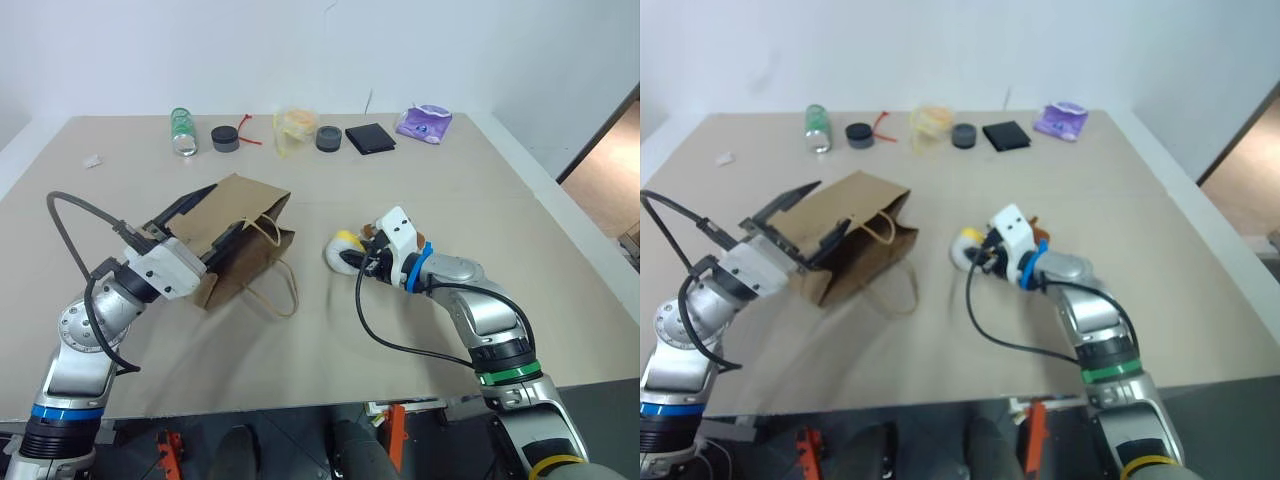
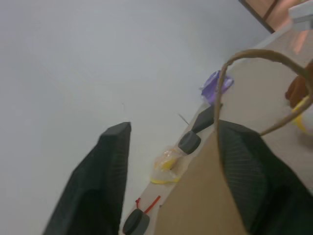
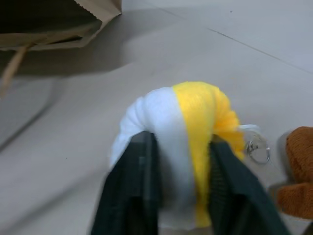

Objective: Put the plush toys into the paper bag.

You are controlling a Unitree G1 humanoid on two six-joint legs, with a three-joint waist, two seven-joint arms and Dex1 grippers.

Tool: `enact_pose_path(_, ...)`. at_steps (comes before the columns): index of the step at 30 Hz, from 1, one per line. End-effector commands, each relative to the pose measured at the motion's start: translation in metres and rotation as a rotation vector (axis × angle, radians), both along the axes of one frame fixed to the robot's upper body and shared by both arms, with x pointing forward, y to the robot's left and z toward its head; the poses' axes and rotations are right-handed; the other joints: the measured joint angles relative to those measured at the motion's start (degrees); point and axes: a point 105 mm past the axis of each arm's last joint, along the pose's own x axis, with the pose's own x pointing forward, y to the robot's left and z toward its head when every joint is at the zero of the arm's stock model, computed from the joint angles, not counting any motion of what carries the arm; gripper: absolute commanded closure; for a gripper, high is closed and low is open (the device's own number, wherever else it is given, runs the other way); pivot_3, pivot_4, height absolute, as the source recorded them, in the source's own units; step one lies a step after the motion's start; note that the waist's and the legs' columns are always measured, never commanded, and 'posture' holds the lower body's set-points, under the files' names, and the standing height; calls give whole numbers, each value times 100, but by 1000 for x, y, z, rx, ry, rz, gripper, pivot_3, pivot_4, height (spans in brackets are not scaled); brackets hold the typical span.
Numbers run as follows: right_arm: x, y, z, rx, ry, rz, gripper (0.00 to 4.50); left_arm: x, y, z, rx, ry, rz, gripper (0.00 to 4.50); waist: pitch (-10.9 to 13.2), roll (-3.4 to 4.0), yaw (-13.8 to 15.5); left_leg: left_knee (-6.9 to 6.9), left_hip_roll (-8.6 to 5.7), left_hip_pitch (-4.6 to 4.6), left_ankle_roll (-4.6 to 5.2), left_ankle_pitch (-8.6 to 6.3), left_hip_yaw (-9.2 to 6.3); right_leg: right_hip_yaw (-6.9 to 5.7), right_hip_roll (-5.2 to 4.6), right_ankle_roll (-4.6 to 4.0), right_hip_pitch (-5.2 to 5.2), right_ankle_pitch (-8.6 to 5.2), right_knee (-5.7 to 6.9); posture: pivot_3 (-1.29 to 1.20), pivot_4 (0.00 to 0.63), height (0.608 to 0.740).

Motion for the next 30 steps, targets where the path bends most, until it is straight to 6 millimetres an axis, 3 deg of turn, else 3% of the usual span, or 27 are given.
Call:
enact_pose_path(1, 0, 1, 0, 1, 1, 4, 4336, -5, -2, 8, 2, -37, -19, 3184, 0, 0, 1, 0, 0, 0, 0, 0, 0, 0, 0, 0, 0, 0, 0, 0, 150, 740)
enact_pose_path(4, 0, 1, -2, -3, 6, 2, 4493, -4, -2, 8, -2, -35, -20, 4489, 0, 0, 1, 0, 0, 0, 0, 0, 0, 0, 0, 0, 0, 0, 0, 0, 150, 740)
enact_pose_path(7, -2, 2, 3, 32, 3, 17, 4496, -4, -3, 9, -6, -32, -21, 4500, 0, 0, 1, 0, 0, 0, 0, 0, 0, 0, 0, 0, 0, 0, 0, 0, 150, 740)
enact_pose_path(11, -14, 15, 34, 220, -37, 110, 4499, -4, -2, 11, -18, -35, -21, 4500, 1, 1, -1, -2, 0, -1, 0, 0, 0, 0, 1, 0, -1, 0, 0, 0, 150, 740)
enact_pose_path(13, -28, 29, 63, 388, -39, 214, 4499, -5, -2, 12, -24, -36, -20, 4500, 2, 3, -2, -3, 1, -4, 0, 0, -1, 0, 2, 0, -4, 0, 0, 0, 150, 740)
enact_pose_path(15, -40, 43, 76, 443, -23, 284, 4499, -5, 0, 14, -31, -40, -13, 4500, 3, 3, -2, -4, 1, -3, 0, 0, -1, 0, 2, 0, -4, 0, 0, 0, 150, 740)
enact_pose_path(22, -48, 95, 79, 469, 22, 369, 4499, -5, 0, 19, -40, -50, -16, 4500, 2, 3, -2, -4, 2, -2, 0, 0, -3, -2, 1, -1, -3, 0, 0, 0, 150, 740)
enact_pose_path(27, -44, 131, 55, 426, 75, 376, 4499, -6, -2, 26, -61, -74, -15, 4500, 2, 3, -1, -4, 2, -6, 0, 0, -2, -2, 1, -1, -5, 0, -1, 0, 150, 740)
enact_pose_path(30, -44, 150, 55, 435, 76, 397, 4499, -6, -3, 26, -64, -75, -18, 4500, 2, 3, -1, -4, 2, -7, 0, 0, -2, -2, 1, -1, -5, -1, -1, 0, 150, 740)
